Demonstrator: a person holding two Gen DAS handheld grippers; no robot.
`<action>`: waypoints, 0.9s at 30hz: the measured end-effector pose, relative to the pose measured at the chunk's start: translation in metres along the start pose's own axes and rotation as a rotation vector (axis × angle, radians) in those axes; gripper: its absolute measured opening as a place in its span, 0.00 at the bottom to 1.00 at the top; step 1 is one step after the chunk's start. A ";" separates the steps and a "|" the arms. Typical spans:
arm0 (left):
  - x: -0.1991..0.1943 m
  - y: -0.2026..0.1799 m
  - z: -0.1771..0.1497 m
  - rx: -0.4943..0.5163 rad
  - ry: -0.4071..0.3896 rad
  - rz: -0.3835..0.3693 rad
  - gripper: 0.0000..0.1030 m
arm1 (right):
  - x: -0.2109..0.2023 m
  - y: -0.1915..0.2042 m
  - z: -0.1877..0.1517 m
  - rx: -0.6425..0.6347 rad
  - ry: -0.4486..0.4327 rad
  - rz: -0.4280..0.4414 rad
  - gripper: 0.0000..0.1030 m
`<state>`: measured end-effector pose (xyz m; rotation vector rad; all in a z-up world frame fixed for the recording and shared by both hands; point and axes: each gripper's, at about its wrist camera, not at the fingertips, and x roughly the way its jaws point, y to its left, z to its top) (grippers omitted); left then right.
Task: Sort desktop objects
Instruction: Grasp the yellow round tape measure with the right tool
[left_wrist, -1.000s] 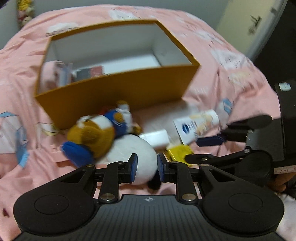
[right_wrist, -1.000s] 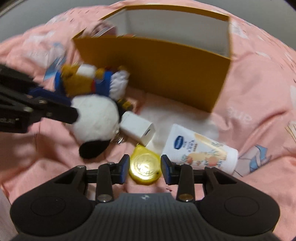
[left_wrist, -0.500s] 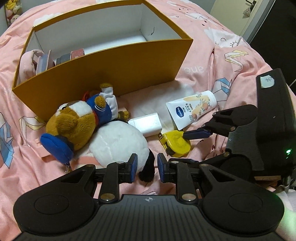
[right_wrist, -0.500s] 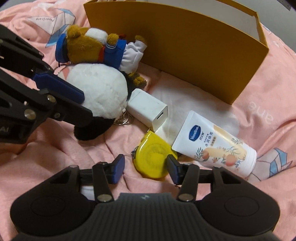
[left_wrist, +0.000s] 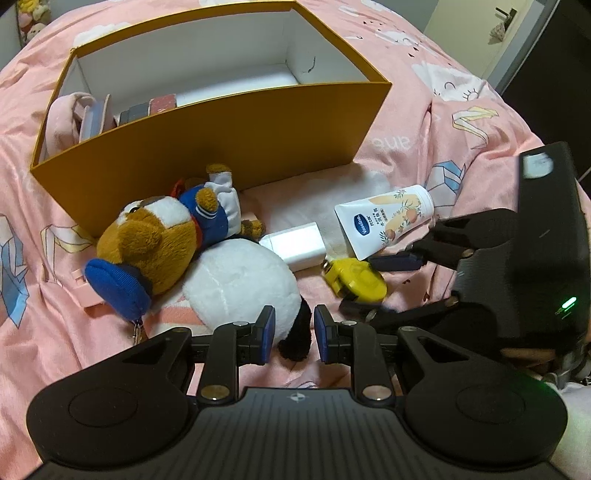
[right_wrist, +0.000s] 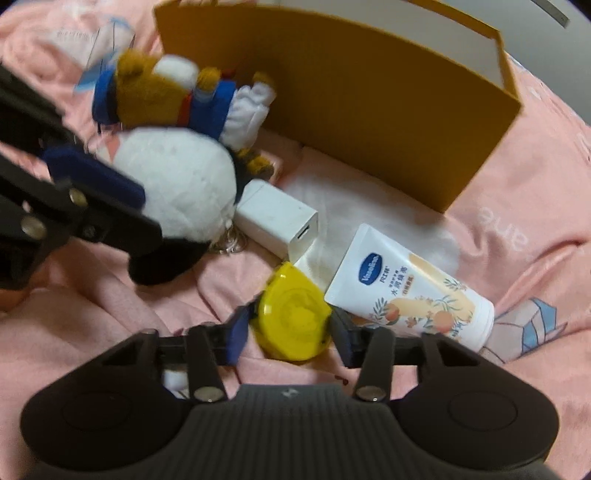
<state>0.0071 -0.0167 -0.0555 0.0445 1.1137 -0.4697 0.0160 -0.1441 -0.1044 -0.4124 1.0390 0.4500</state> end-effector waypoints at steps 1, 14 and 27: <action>0.000 0.001 0.000 -0.004 0.000 -0.003 0.25 | -0.004 -0.004 0.000 0.019 -0.009 0.011 0.38; 0.000 0.006 0.001 -0.022 -0.001 -0.023 0.25 | -0.002 0.007 0.012 -0.240 -0.041 -0.142 0.24; 0.004 0.005 0.005 -0.017 0.011 -0.027 0.25 | 0.002 0.001 0.003 -0.320 0.044 -0.053 0.47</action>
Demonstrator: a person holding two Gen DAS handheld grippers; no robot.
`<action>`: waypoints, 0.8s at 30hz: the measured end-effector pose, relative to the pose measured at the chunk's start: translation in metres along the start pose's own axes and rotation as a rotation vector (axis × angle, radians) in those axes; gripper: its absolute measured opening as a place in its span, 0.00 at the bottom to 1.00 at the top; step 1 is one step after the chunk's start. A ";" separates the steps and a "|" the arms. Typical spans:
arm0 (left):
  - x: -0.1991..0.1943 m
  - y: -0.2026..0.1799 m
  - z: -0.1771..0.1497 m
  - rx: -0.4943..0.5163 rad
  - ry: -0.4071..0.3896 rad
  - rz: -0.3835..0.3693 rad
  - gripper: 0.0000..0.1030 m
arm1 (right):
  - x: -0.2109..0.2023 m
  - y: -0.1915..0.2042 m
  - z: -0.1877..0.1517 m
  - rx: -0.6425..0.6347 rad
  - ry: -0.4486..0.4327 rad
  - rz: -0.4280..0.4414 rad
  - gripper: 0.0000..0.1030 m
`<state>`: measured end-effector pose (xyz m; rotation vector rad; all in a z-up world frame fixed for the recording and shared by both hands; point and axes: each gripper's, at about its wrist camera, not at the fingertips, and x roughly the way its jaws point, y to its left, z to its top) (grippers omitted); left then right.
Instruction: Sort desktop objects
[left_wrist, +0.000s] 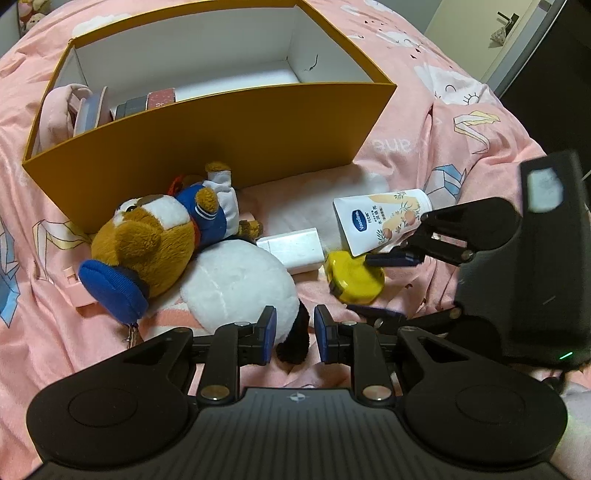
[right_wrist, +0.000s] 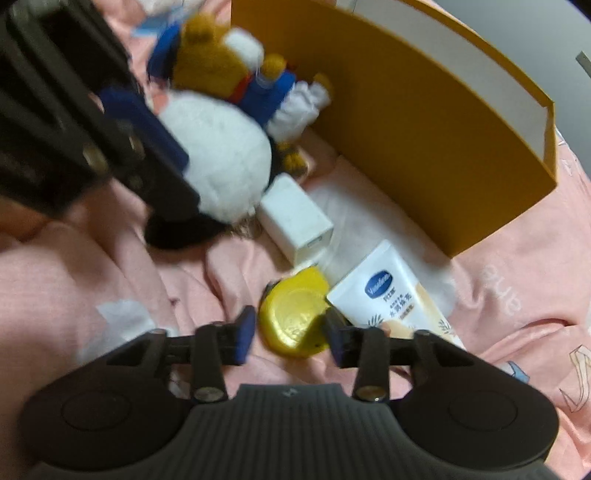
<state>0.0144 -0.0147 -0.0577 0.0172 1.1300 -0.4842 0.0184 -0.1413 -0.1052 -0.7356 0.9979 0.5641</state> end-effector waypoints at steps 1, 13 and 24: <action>0.000 0.000 0.000 0.000 0.000 0.000 0.25 | 0.004 0.005 -0.001 -0.012 0.005 -0.009 0.49; -0.004 -0.001 0.001 0.022 -0.020 0.017 0.25 | -0.014 -0.007 -0.001 0.044 -0.061 -0.049 0.26; 0.002 -0.016 0.022 0.088 -0.028 -0.056 0.25 | -0.039 -0.066 -0.019 0.577 -0.124 0.301 0.22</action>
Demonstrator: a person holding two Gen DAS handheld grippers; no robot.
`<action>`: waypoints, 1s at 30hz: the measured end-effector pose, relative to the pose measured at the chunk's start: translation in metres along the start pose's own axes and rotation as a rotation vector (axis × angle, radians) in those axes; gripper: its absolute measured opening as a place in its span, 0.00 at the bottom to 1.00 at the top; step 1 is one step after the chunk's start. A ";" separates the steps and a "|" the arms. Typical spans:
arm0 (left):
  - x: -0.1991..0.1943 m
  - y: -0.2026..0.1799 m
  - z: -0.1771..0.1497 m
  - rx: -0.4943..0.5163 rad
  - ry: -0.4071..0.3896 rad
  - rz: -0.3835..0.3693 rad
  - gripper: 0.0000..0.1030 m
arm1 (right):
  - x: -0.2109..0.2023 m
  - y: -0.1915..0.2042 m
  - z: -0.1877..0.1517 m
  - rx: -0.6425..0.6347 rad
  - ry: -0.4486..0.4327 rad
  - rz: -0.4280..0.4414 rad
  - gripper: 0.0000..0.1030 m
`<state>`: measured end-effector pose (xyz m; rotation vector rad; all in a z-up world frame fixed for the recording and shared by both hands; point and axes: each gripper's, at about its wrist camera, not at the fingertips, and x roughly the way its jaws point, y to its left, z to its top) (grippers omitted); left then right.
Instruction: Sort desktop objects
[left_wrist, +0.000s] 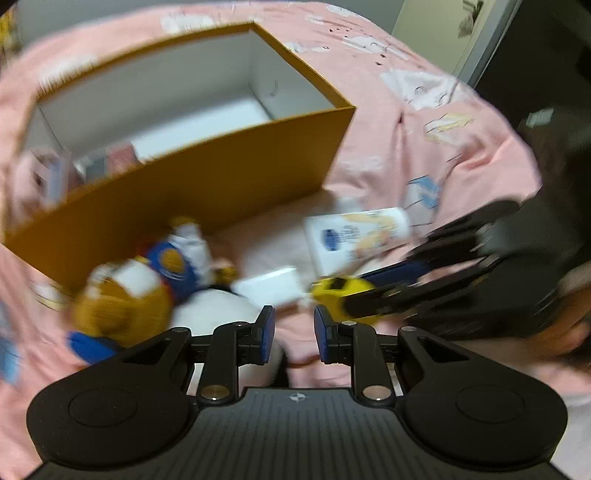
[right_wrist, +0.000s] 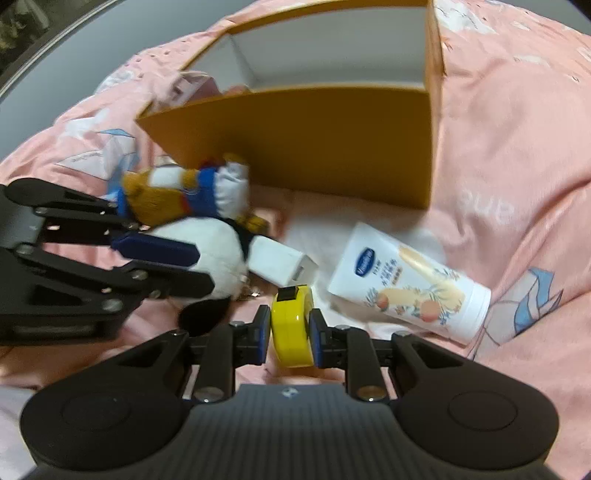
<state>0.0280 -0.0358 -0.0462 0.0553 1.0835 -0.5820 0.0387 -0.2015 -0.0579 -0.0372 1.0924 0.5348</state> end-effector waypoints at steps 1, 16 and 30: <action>0.002 0.003 0.001 -0.034 0.010 -0.026 0.25 | 0.021 0.007 -0.005 -0.011 0.013 -0.018 0.23; 0.052 0.011 0.006 -0.325 0.143 -0.140 0.26 | 0.037 0.008 -0.014 -0.115 0.080 -0.052 0.34; 0.060 0.007 0.014 -0.334 0.071 -0.082 0.32 | 0.030 0.023 -0.015 -0.585 -0.008 -0.317 0.35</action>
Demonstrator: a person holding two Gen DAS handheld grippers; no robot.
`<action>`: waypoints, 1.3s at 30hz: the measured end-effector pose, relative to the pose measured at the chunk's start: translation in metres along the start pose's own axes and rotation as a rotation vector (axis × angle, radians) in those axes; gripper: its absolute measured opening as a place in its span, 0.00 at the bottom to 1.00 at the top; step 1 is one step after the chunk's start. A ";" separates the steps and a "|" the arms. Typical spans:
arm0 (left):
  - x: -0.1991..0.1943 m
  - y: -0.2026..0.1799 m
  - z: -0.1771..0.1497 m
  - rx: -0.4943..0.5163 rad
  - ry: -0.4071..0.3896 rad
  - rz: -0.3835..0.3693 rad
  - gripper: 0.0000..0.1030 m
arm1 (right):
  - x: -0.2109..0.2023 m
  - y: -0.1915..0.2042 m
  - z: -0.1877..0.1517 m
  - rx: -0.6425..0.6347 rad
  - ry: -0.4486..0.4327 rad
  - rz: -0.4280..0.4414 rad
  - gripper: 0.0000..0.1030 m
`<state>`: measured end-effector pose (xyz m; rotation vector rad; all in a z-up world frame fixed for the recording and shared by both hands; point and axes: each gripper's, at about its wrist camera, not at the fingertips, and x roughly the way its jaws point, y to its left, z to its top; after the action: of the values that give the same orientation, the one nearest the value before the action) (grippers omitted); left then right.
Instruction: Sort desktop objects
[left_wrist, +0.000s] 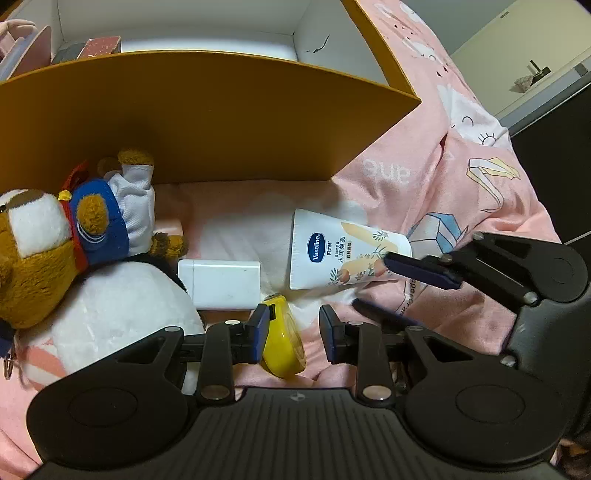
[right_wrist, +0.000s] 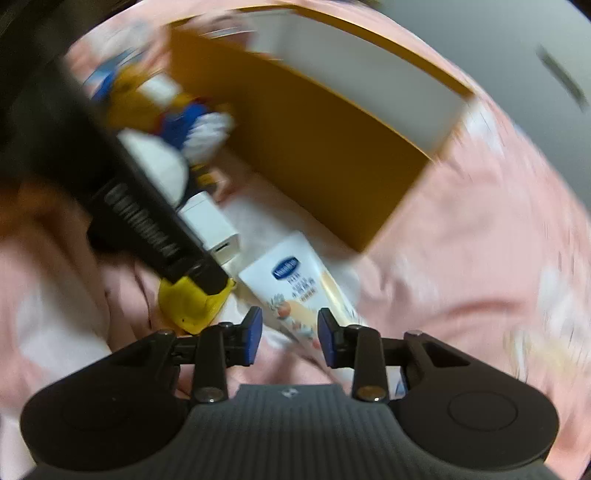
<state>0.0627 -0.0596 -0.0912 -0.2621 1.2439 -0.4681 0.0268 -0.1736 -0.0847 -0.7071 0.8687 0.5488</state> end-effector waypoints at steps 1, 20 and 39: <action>0.000 0.001 0.000 -0.004 0.000 -0.004 0.32 | 0.002 0.005 0.000 -0.062 -0.003 -0.006 0.37; 0.009 0.007 -0.011 -0.069 0.108 0.072 0.37 | 0.049 0.050 -0.014 -0.552 -0.041 -0.291 0.24; 0.026 0.024 -0.021 -0.218 0.135 0.010 0.47 | -0.055 -0.080 -0.031 0.650 -0.273 0.066 0.11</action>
<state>0.0537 -0.0493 -0.1302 -0.4146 1.4301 -0.3456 0.0370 -0.2568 -0.0265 -0.0096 0.7532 0.3747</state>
